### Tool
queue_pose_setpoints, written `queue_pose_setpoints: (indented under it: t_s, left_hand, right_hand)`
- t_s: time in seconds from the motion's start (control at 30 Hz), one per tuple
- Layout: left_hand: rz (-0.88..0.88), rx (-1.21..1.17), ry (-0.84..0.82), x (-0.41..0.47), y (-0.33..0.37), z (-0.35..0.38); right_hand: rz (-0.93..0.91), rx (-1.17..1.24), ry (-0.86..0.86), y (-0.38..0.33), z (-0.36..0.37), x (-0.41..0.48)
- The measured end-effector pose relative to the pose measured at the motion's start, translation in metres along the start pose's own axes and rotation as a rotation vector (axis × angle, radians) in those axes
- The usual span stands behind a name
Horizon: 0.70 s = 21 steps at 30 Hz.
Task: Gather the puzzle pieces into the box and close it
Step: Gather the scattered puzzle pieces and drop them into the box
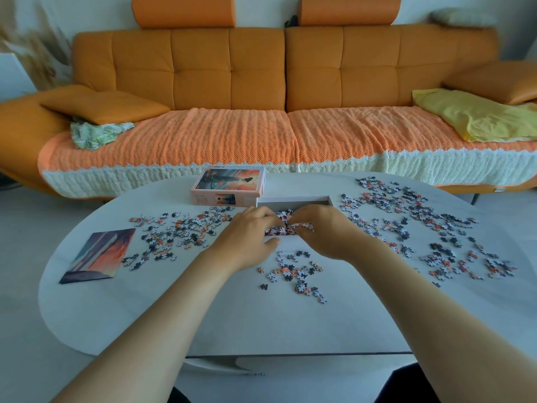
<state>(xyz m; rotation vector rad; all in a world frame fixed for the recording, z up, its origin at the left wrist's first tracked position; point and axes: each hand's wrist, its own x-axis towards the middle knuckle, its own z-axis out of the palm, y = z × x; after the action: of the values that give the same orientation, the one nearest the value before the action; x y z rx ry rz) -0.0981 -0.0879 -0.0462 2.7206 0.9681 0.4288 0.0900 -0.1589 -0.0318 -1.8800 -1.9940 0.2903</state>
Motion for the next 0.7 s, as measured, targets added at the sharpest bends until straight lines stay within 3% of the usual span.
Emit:
queue_pose_setpoints:
  t_s: [0.1,0.2,0.43,0.6,0.7]
  left_hand:
    - [0.060,0.010,0.123,-0.009,0.000,-0.002]
    - [0.073,0.012,0.128,-0.020,0.004,-0.008]
    - [-0.104,-0.008,-0.273,-0.043,0.003,0.002]
    - [-0.079,-0.094,-0.228,-0.047,0.009,0.016]
    - [-0.094,-0.160,-0.180,-0.047,0.016,0.023]
  right_hand:
    - [-0.101,-0.015,0.038,-0.013,-0.005,-0.010]
    - [-0.082,-0.043,-0.094,-0.025,0.001,-0.021]
    - [0.012,-0.188,-0.348,-0.018,0.028,-0.032]
    - [0.078,-0.079,-0.293,-0.014,0.017,-0.037]
    - [0.091,-0.152,-0.205,-0.005,0.014,-0.040]
